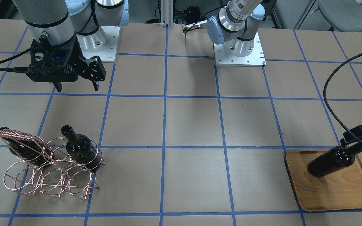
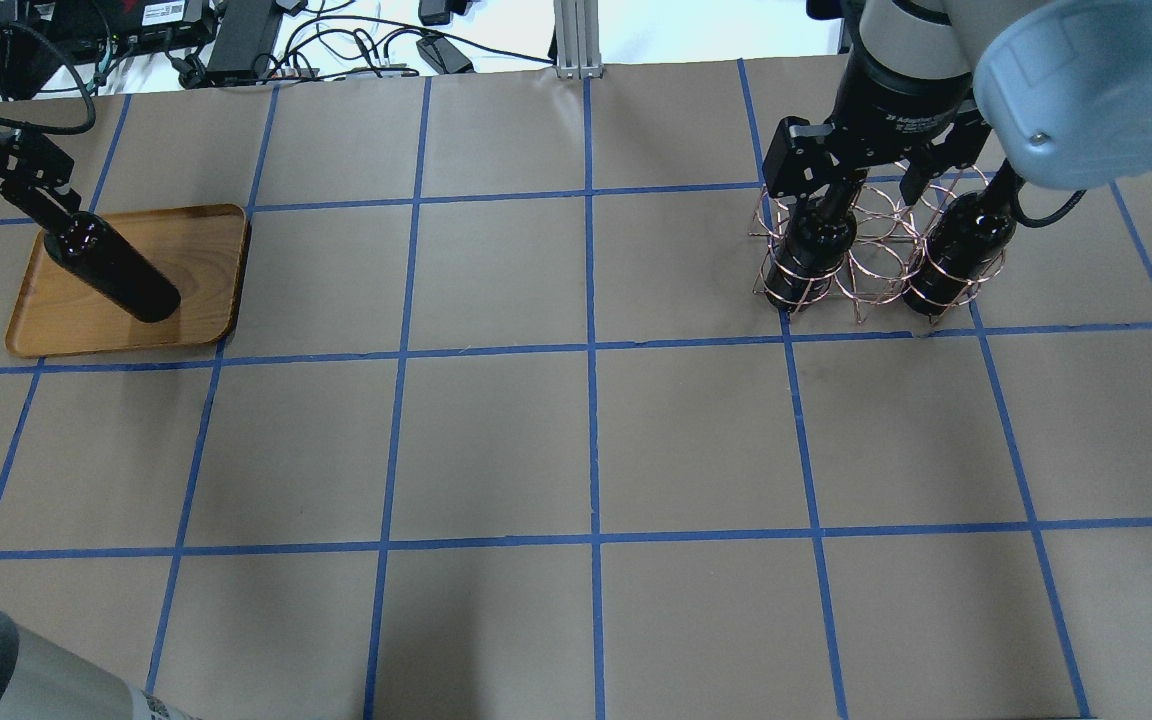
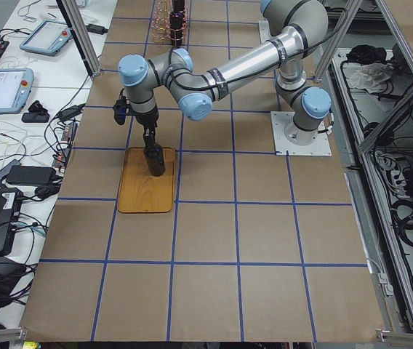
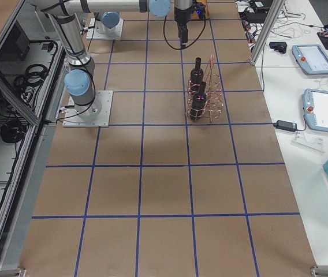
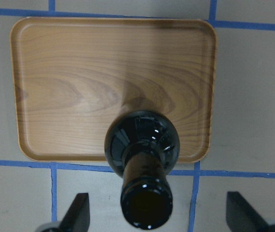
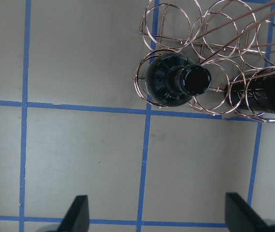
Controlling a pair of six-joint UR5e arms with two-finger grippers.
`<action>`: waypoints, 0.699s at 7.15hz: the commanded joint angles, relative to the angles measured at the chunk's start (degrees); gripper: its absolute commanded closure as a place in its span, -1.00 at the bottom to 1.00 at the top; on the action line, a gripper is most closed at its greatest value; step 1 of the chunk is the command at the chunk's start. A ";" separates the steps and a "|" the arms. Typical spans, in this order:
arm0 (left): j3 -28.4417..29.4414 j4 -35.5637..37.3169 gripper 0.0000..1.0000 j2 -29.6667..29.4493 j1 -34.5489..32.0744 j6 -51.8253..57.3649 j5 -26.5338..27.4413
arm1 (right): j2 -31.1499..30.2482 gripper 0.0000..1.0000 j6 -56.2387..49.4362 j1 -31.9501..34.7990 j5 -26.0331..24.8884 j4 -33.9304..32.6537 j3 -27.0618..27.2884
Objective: Take wine from basket and place on tray
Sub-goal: 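Lay the bottle down on the tray and open the left gripper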
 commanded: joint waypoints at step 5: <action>-0.34 -9.79 -1.00 17.59 -14.17 -11.64 -1.07 | 0.17 -1.00 0.00 0.00 0.02 -0.09 0.07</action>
